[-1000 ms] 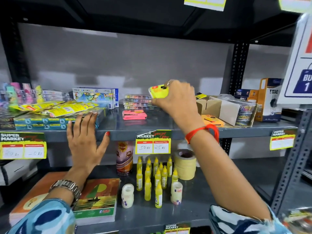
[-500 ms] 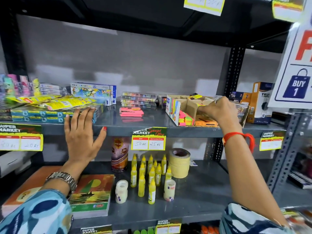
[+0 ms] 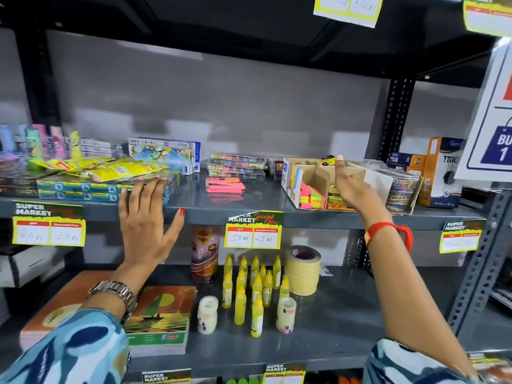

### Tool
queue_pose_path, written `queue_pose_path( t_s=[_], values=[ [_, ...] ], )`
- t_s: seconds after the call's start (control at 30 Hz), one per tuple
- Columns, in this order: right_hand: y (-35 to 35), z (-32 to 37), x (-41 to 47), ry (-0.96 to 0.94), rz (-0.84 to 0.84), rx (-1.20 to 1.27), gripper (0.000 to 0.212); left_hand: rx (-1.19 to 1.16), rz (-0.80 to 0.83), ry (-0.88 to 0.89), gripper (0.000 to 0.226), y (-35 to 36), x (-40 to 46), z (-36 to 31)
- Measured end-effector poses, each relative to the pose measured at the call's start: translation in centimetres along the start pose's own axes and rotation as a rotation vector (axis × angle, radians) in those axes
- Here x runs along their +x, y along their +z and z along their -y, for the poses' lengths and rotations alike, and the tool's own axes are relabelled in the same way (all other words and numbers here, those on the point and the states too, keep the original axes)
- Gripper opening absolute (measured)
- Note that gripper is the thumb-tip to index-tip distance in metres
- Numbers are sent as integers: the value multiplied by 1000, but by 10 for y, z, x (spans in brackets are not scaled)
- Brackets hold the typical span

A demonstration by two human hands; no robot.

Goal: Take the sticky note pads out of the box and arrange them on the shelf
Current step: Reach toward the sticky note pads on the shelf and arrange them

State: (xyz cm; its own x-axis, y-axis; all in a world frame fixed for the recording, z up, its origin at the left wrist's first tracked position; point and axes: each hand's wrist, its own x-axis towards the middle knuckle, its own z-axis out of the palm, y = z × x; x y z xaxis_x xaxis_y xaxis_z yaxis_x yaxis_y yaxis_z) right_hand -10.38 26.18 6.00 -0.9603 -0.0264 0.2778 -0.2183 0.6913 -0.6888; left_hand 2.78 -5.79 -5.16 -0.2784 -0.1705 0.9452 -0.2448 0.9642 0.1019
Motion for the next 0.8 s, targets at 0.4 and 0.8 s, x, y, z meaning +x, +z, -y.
queue_pose_path(
  t_s=[0.4,0.8],
  values=[
    [72,105,-48,-615,-103,-147,42,21,10,10,63,1,1,2],
    [161,156,-8,-263,209,-290,65,15,-12,25,63,5,0,4]
  ],
)
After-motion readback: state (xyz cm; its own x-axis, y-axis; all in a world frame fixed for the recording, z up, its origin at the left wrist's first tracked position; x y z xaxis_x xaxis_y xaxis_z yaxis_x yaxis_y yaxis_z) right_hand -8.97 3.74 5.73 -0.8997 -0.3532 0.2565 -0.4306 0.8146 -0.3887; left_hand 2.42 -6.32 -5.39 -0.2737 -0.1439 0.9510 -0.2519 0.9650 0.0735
